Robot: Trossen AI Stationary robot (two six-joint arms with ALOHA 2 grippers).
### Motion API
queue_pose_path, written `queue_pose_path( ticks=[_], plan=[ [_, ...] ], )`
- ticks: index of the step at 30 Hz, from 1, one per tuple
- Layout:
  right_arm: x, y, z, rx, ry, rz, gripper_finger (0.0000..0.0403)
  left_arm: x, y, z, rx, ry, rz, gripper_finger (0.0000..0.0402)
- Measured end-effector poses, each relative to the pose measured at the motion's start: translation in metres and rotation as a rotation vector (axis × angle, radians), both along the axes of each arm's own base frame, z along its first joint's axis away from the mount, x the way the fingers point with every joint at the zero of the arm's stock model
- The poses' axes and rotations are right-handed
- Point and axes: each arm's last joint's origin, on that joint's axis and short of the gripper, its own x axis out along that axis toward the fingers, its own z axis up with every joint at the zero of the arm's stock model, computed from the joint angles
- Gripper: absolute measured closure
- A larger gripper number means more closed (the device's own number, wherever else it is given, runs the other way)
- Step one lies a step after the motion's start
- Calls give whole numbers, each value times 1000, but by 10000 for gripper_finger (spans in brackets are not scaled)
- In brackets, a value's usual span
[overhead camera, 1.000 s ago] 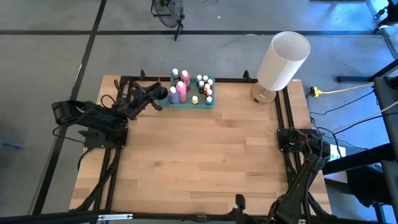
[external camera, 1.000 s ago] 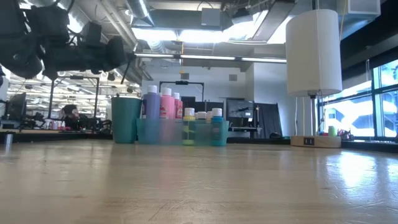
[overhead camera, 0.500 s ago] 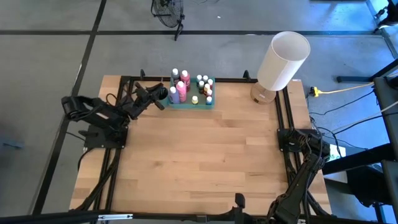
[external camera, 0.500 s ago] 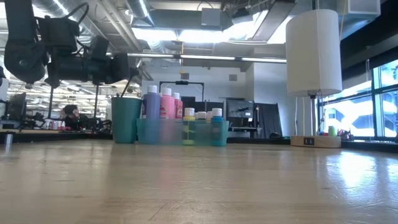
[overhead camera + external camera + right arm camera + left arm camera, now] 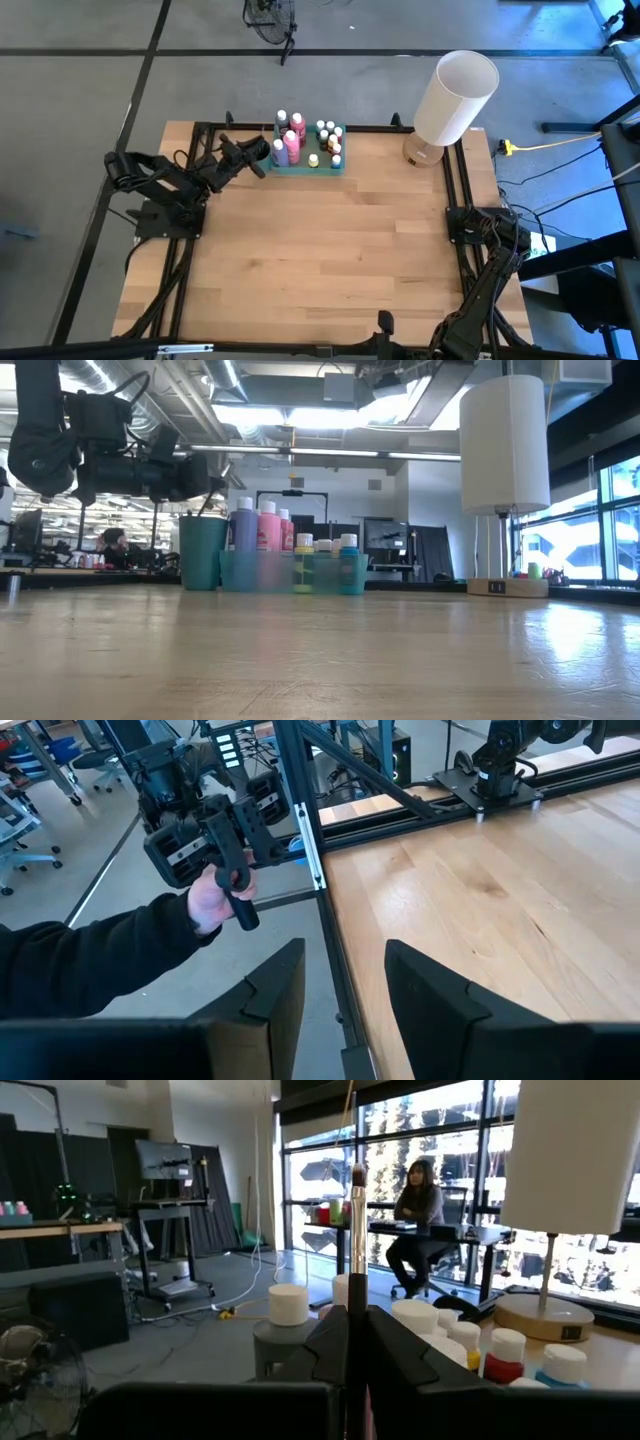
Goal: Pick & Place Paint Supplies
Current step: Put the silver paintbrush into the green cup
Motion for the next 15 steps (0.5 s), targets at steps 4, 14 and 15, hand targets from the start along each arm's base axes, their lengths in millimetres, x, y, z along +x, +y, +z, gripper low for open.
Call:
queue_pose_path(
  ticks=[4,14,15],
  plan=[
    [0,0,0,0,0,0,258,0,0,0,6,6,-16,389],
    [0,0,0,0,0,0,258,0,0,0,7,7,-13,385],
    [0,0,0,0,0,0,258,0,0,0,6,8,-13,385]
  ],
)
